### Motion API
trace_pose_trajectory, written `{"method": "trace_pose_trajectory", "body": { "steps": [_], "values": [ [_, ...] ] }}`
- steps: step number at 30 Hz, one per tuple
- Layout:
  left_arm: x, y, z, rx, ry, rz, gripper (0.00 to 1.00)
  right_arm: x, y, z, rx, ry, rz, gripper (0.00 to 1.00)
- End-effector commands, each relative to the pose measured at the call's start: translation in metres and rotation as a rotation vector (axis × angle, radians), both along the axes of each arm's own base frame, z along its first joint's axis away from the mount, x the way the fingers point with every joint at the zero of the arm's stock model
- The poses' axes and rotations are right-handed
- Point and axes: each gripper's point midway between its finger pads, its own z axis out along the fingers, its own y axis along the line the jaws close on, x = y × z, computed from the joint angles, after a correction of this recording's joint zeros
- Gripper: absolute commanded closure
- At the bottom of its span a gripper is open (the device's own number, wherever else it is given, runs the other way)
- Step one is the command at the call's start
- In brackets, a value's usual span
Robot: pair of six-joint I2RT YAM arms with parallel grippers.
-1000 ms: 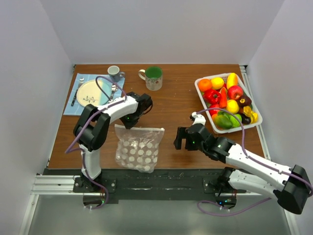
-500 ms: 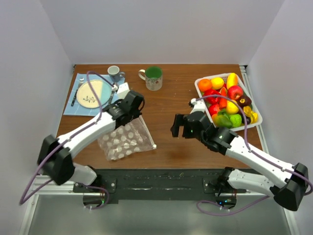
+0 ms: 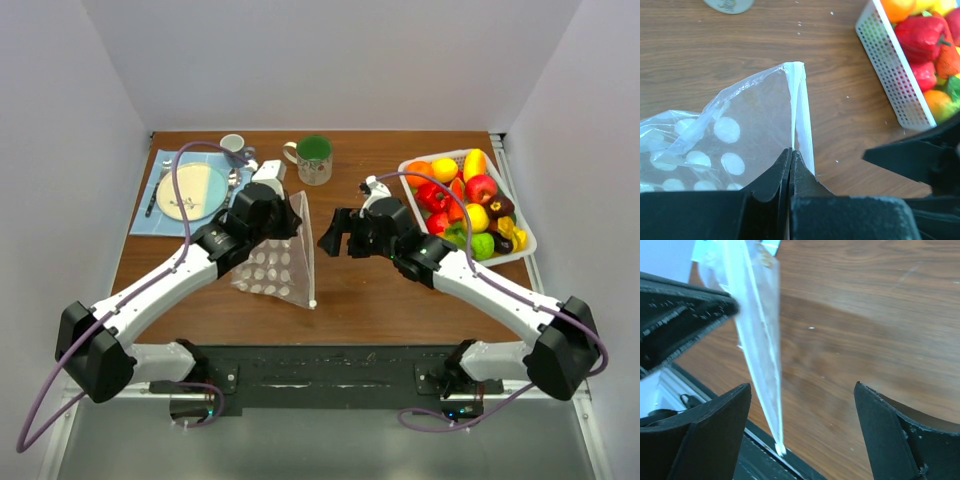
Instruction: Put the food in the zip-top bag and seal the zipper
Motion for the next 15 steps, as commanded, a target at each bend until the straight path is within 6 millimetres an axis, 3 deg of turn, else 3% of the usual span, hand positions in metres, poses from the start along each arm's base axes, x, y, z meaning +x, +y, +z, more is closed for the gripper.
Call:
{"method": "trace_pose_trajectory", "body": {
  "steps": [1,4,6,9,12,13,14,15],
  "values": [
    [-0.002,-0.020,0.038,-0.058,-0.092,-0.113,1.00,0.006,0.030,0.021,0.123,-0.032,0.023,0.16],
    [-0.003,-0.024,0.044,-0.067,-0.096,-0.130,1.00,0.015,0.028,0.000,0.082,-0.010,-0.036,0.23],
    [-0.006,-0.025,0.045,-0.068,-0.092,-0.141,1.00,0.021,0.026,-0.006,0.079,-0.024,-0.068,0.27],
    [-0.008,-0.027,0.051,-0.076,-0.096,-0.153,1.00,0.032,0.024,-0.013,0.053,-0.032,-0.106,0.39],
    [-0.010,-0.026,0.053,-0.064,-0.093,-0.162,1.00,0.038,0.022,-0.013,0.039,-0.043,-0.142,0.71],
    [-0.011,-0.026,0.056,-0.063,-0.095,-0.165,1.00,0.040,0.016,-0.004,0.043,-0.063,-0.167,0.94],
    [-0.012,-0.024,0.053,-0.042,-0.082,-0.163,1.00,0.045,0.004,0.000,0.006,-0.081,-0.227,1.00],
    [-0.013,-0.022,0.052,-0.021,-0.085,-0.166,0.96,0.045,-0.003,0.005,-0.008,-0.093,-0.252,1.00]
  ]
}}
